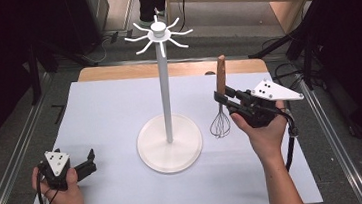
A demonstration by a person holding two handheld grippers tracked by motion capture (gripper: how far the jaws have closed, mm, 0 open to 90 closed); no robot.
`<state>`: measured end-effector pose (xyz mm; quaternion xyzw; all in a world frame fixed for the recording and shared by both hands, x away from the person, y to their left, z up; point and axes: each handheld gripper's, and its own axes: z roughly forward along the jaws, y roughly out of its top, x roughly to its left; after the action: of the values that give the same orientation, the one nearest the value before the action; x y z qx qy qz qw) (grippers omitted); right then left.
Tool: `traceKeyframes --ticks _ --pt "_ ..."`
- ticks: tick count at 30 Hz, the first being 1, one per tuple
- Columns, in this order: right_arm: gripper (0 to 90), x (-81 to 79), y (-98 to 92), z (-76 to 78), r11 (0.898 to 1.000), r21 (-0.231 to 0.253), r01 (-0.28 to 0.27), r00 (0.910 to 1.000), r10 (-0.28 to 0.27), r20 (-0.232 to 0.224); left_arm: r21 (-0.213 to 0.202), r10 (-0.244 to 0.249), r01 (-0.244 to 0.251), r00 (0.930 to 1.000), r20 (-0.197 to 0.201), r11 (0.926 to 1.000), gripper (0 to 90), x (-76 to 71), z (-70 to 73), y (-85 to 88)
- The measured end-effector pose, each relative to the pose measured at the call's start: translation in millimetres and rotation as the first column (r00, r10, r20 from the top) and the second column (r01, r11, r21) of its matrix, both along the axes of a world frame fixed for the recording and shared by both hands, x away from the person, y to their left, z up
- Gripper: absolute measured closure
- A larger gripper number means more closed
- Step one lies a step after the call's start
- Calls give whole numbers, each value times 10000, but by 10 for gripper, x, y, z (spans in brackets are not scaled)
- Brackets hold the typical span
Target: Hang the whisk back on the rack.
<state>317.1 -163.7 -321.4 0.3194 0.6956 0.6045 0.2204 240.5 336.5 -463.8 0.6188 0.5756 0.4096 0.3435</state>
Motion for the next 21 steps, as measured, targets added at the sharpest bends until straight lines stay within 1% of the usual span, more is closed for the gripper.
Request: traceKeyframes --ticks 14,21 --pt "706 -52 97 158 9985 442 -310 9987 292 410 -4 0 0 10000 -6 10000 3 1 0 0" --pt "706 -75 161 262 9962 675 -542 9970 503 584 1 -3 3 10000 -6 10000 3 1 0 0"
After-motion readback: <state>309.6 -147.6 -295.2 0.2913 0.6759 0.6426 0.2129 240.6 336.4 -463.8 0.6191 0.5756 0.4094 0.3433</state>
